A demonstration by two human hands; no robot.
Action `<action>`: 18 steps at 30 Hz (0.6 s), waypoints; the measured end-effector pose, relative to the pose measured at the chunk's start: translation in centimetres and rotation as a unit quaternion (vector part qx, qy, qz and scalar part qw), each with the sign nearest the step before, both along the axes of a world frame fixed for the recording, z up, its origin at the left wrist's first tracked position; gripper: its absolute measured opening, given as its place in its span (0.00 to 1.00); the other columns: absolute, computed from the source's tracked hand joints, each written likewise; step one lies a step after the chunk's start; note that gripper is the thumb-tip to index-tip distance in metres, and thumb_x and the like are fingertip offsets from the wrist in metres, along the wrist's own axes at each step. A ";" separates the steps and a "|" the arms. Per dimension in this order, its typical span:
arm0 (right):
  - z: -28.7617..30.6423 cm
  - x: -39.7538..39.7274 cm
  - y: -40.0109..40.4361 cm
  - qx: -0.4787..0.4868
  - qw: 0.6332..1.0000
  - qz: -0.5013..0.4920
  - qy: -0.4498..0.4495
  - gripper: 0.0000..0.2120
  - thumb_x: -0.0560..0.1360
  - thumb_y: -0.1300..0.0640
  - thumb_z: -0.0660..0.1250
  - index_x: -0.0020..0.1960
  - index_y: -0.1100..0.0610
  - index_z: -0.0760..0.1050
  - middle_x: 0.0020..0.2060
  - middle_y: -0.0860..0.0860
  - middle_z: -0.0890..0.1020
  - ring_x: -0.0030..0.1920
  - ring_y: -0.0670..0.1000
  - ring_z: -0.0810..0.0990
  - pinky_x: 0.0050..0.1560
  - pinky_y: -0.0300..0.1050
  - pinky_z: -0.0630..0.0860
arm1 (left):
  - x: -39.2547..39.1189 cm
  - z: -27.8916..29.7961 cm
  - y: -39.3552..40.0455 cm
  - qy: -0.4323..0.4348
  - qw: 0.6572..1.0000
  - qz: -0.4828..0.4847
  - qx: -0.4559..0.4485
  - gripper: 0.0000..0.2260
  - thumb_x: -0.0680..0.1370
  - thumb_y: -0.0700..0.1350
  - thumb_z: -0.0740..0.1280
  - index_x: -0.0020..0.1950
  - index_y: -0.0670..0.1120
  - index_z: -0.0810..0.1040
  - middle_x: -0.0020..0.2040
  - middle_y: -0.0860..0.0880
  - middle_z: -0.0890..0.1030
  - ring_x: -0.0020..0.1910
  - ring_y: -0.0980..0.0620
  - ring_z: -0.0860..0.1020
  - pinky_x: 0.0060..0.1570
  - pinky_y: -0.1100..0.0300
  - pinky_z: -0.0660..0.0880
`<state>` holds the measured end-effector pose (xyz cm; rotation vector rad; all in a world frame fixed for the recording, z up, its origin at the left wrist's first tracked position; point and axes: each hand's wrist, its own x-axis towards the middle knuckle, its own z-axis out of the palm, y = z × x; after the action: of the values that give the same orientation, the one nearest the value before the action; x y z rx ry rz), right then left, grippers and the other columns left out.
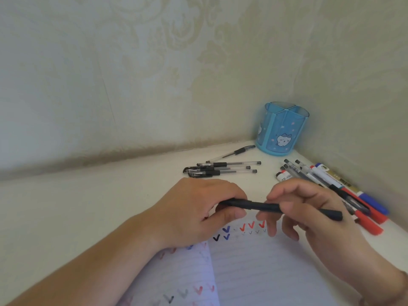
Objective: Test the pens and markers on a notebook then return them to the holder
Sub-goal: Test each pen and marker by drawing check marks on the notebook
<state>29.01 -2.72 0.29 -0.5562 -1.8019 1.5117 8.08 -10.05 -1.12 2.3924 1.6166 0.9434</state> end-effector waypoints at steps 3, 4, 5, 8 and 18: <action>-0.5 -0.5 -0.2 -0.021 1.000 0.014 -0.013 0.11 0.64 0.51 0.78 0.36 0.53 0.77 0.27 0.61 0.82 0.23 0.52 0.76 0.24 0.35 0.65 | 0.4 -0.2 0.1 -0.008 1.000 -0.015 0.008 0.11 0.81 0.54 0.60 0.53 0.50 0.78 0.38 0.56 0.77 0.34 0.60 0.71 0.34 0.67 0.68; -0.6 -0.8 -0.4 -0.036 0.999 0.004 -0.005 0.11 0.65 0.55 0.78 0.34 0.55 0.76 0.24 0.61 0.80 0.21 0.50 0.74 0.23 0.33 0.65 | 0.5 -0.3 0.1 -0.011 1.000 -0.019 0.007 0.11 0.81 0.54 0.60 0.53 0.50 0.78 0.37 0.56 0.77 0.33 0.59 0.71 0.34 0.66 0.68; -0.8 -1.0 -0.5 -0.041 0.999 -0.001 0.004 0.11 0.65 0.60 0.78 0.33 0.57 0.75 0.22 0.61 0.78 0.19 0.50 0.71 0.23 0.33 0.65 | 0.5 -0.4 0.1 -0.016 1.000 -0.021 0.007 0.11 0.81 0.54 0.60 0.53 0.49 0.77 0.37 0.55 0.77 0.33 0.58 0.71 0.33 0.64 0.69; -0.7 -1.1 -0.8 -0.047 0.999 -0.009 0.022 0.10 0.63 0.60 0.79 0.33 0.58 0.77 0.23 0.61 0.79 0.20 0.52 0.72 0.23 0.32 0.68 | 0.3 -0.5 0.1 -0.026 0.999 -0.024 0.020 0.10 0.81 0.53 0.60 0.52 0.49 0.77 0.36 0.54 0.77 0.33 0.57 0.72 0.33 0.62 0.70; -0.4 -0.2 0.9 0.034 0.991 -0.127 0.017 0.08 0.69 0.54 0.72 0.38 0.58 0.78 0.32 0.58 0.85 0.23 0.56 0.78 0.23 0.35 0.69 | -0.4 -0.7 1.0 -0.039 0.995 0.035 0.088 0.11 0.80 0.50 0.61 0.52 0.46 0.80 0.35 0.58 0.75 0.34 0.68 0.67 0.37 0.76 0.62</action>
<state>28.79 -1.80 -0.15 -0.6923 -1.6795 1.2760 7.67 -9.08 -1.85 2.3870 1.6648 1.2233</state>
